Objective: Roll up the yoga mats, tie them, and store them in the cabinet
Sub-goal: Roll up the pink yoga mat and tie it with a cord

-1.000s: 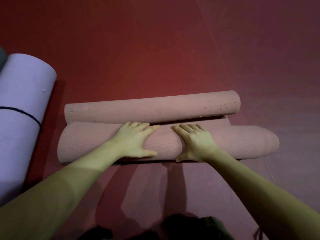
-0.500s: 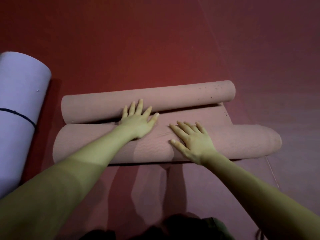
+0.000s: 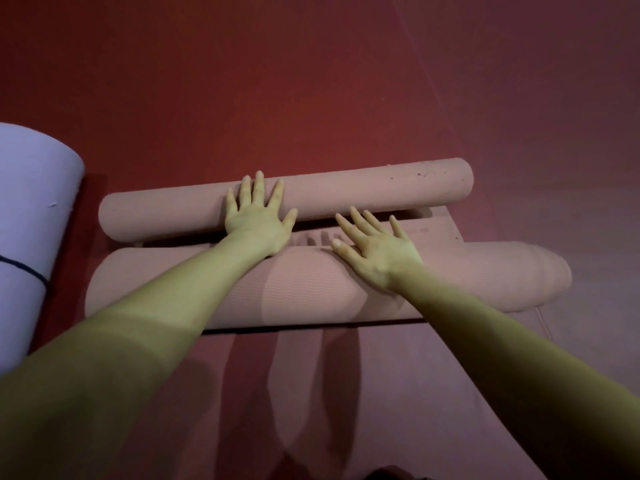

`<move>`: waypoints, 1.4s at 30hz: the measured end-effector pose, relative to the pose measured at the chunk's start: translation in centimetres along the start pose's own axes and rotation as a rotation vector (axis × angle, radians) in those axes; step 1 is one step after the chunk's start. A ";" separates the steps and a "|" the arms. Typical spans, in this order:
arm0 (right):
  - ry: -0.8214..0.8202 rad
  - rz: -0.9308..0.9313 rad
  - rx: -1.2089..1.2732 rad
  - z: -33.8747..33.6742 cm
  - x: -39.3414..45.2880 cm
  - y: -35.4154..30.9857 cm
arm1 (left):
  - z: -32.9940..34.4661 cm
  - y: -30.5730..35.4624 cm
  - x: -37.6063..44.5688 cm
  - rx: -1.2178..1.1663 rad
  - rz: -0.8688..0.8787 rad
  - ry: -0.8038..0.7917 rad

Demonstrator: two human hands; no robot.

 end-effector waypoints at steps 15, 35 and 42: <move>0.007 0.058 0.124 -0.9 5.8 2.1 | 0.8 0.4 -4.0 -0.054 0.150 0.042; 0.245 0.169 -0.102 -1.3 1.8 0.4 | -0.8 0.6 0.6 -0.116 0.207 0.089; 0.188 0.163 -0.004 -2.5 5.6 2.0 | 1.0 0.5 -4.0 -0.026 0.449 0.237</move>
Point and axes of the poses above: each hand's wrist, its own x-axis towards the middle knuckle, its own z-axis out of the palm, y = z × x, the point moved 5 cm from there along x, towards the middle knuckle, and after that the axes turned 15 degrees about -x, right-handed, at the moved point
